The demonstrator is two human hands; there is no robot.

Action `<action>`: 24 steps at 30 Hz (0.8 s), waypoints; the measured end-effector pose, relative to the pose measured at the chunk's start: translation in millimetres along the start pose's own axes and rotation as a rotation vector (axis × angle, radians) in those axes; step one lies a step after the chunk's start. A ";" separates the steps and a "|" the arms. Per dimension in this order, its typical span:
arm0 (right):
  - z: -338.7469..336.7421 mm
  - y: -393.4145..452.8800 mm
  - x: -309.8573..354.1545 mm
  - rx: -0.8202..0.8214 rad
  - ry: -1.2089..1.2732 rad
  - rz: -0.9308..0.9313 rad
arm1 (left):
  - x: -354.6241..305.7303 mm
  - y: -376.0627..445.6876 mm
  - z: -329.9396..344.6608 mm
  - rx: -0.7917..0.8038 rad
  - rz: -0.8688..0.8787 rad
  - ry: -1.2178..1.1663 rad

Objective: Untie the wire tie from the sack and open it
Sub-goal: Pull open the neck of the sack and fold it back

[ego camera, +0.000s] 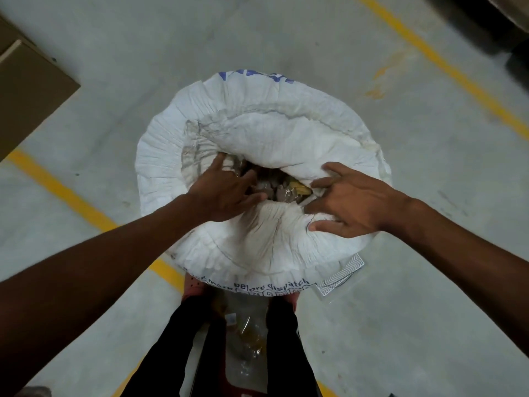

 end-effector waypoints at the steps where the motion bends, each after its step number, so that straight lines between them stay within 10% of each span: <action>1: -1.3 -1.5 -0.6 -0.009 -0.010 0.005 | 2.9 -3.0 -5.5 -0.030 -0.008 0.008; 15: -15.3 -12.7 -18.7 0.104 0.026 0.045 | 54.1 -26.6 -75.5 0.378 -0.229 0.169; 24: -3.5 34.9 22.1 0.075 -0.035 -0.127 | 37.7 -19.3 -82.3 -0.132 0.028 0.079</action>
Point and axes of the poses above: each hand's wrist, its own y-axis towards the middle knuckle, its own z-axis out of the palm, x = y × z, the point moved 6 cm from there along y, towards the middle knuckle, and after that the axes turned 9 degrees about -z, right-handed, at the moved point
